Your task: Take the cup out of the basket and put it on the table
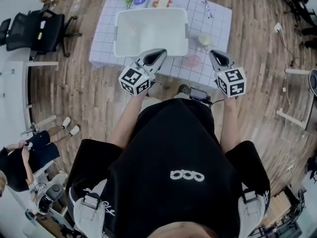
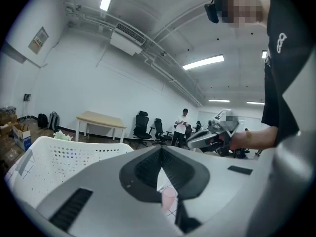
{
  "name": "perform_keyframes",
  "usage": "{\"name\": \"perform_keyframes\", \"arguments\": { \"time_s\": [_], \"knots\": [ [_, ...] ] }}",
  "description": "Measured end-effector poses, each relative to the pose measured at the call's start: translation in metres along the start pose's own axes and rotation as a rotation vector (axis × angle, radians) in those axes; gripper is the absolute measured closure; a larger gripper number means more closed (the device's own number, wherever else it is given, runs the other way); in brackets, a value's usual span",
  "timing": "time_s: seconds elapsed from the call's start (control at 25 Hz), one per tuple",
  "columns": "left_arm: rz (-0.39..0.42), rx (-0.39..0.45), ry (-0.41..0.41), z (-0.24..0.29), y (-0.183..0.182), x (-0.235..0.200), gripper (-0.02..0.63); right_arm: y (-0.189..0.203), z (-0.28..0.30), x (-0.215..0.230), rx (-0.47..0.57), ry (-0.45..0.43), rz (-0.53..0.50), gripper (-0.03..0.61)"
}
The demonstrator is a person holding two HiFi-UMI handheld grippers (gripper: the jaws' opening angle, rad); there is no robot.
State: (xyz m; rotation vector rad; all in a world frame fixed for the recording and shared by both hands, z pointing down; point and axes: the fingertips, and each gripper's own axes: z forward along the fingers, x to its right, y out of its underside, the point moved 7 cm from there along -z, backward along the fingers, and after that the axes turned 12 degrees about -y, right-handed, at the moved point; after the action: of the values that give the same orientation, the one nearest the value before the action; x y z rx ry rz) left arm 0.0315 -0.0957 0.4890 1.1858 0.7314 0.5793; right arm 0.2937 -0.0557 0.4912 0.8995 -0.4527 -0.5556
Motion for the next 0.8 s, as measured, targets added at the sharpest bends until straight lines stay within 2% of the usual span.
{"name": "perform_keyframes", "arguments": {
  "time_s": [0.36,0.8],
  "knots": [
    [0.002,-0.017,0.041,-0.03,0.003,-0.022,0.606,0.025,0.003,-0.058,0.063,0.039,0.103,0.548],
    [-0.011,-0.031,0.041,-0.051,0.015,-0.029,0.606,0.033,0.021,-0.082,0.049,0.019,0.118,0.548]
  ]
}}
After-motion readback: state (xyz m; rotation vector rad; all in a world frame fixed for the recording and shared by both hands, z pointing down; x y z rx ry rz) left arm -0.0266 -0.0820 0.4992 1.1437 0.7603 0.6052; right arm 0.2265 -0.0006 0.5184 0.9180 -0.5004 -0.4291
